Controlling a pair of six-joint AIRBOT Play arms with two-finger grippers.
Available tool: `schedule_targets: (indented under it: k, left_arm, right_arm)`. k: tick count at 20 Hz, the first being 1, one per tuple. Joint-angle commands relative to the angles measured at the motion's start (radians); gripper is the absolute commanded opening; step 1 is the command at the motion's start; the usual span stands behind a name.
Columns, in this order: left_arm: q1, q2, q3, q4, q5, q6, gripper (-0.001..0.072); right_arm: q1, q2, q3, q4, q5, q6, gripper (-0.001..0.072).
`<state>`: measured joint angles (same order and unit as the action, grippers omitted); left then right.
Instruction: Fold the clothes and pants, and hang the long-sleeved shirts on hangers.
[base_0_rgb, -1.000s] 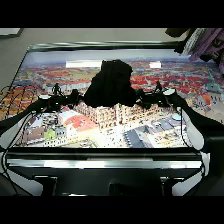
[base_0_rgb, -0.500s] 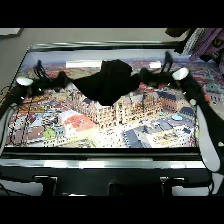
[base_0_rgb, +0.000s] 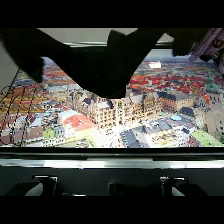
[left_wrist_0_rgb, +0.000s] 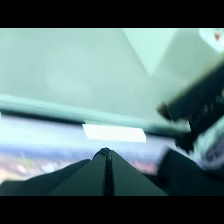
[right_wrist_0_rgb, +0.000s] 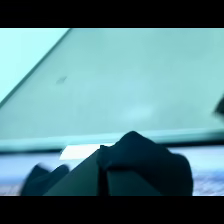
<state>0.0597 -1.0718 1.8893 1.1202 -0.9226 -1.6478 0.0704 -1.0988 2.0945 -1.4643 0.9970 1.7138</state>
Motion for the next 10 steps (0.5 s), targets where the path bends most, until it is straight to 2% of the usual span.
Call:
schedule_targets:
  k: [1,4,7,10]
  left_arm:
    - [0.001,0.233,0.037,0.352,-0.015,-0.228,0.0015]
    - [0.001,0.348,0.037,0.511,-0.024,-0.330,0.0015]
    - [0.001,0.369,0.037,0.515,-0.026,-0.331,0.0015]
    - [0.001,0.306,0.016,0.502,-0.031,-0.300,0.0015]
  right_arm:
    - [0.001,0.214,0.039,-0.298,0.064,0.087,0.0035]
    - [0.001,0.315,0.039,-0.415,0.054,0.161,0.0035]
    - [0.001,0.317,0.039,-0.444,0.025,0.198,0.0035]
    - [0.001,0.225,0.035,-0.449,0.024,0.198,0.0036]
